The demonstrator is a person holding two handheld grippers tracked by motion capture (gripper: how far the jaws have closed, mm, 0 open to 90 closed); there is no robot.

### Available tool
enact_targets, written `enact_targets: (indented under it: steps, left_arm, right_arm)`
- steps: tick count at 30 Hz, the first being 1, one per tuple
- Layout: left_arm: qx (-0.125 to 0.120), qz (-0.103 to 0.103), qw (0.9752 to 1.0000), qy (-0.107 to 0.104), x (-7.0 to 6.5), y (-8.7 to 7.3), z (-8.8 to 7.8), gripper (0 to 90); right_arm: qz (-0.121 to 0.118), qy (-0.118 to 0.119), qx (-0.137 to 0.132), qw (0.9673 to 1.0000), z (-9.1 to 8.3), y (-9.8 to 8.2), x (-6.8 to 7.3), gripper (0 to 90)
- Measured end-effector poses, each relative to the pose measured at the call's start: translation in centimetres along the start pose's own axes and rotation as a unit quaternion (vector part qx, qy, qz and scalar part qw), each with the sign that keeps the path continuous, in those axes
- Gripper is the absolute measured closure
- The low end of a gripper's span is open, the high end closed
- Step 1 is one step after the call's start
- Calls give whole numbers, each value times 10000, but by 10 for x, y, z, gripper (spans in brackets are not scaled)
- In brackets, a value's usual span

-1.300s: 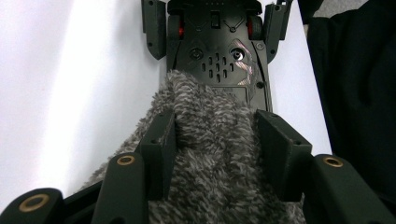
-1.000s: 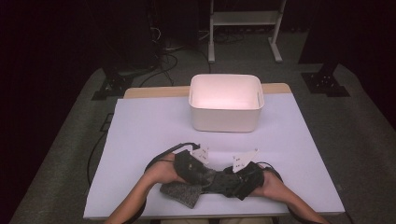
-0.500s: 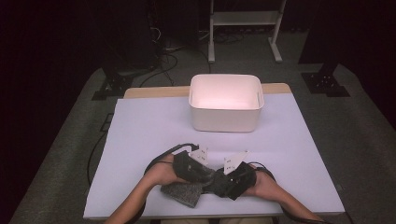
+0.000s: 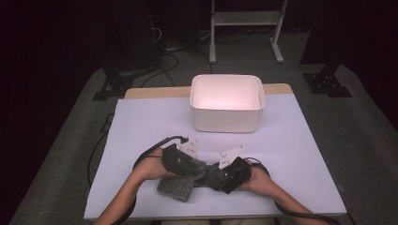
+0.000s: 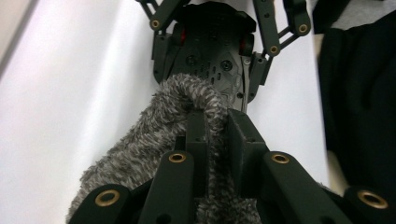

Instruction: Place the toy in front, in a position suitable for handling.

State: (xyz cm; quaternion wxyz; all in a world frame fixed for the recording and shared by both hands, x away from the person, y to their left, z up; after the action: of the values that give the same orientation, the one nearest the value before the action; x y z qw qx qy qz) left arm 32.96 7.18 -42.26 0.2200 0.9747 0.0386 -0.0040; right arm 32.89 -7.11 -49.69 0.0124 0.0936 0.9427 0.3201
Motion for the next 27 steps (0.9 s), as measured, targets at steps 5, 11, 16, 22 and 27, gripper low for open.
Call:
enact_targets:
  steps: [5, 11, 16, 22, 27]
  left_arm:
    - [101, -54, 9999, -80, 5, -4, 16, 795]
    - [72, -45, 9998, -170, 4, -7, 22, 795]
    - [124, -120, 9998, -118, 4, -14, 15, 795]
    - [221, -307, 9993, -10, 7, -35, 7, 794]
    - [258, -319, 9991, -43, 7, -38, 8, 791]
  right_arm:
    - [88, -119, -61, 9999, 7, 7, -5, 224]
    - [-15, -151, 52, 9999, 9, 5, -4, 219]
    - [-11, -135, 78, 9999, 9, 4, -4, 220]
    - [28, -83, 72, 9999, 9, 4, -5, 219]
    - [33, -54, 81, 9999, 8, 4, -5, 215]
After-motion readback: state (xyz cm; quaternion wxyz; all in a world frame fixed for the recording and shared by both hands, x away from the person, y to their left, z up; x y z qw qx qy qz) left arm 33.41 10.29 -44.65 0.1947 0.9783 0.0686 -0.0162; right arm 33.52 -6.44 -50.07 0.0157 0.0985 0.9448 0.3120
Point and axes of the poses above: each handheld gripper's, and its own axes: z roughly forward along the jaws, y roughly out of its top, x roughly to its left, the point moved 6 cm from there along z, roughly forward along the jaws, and after that the axes turned 9 degrees about x, right-handed, at the moved point
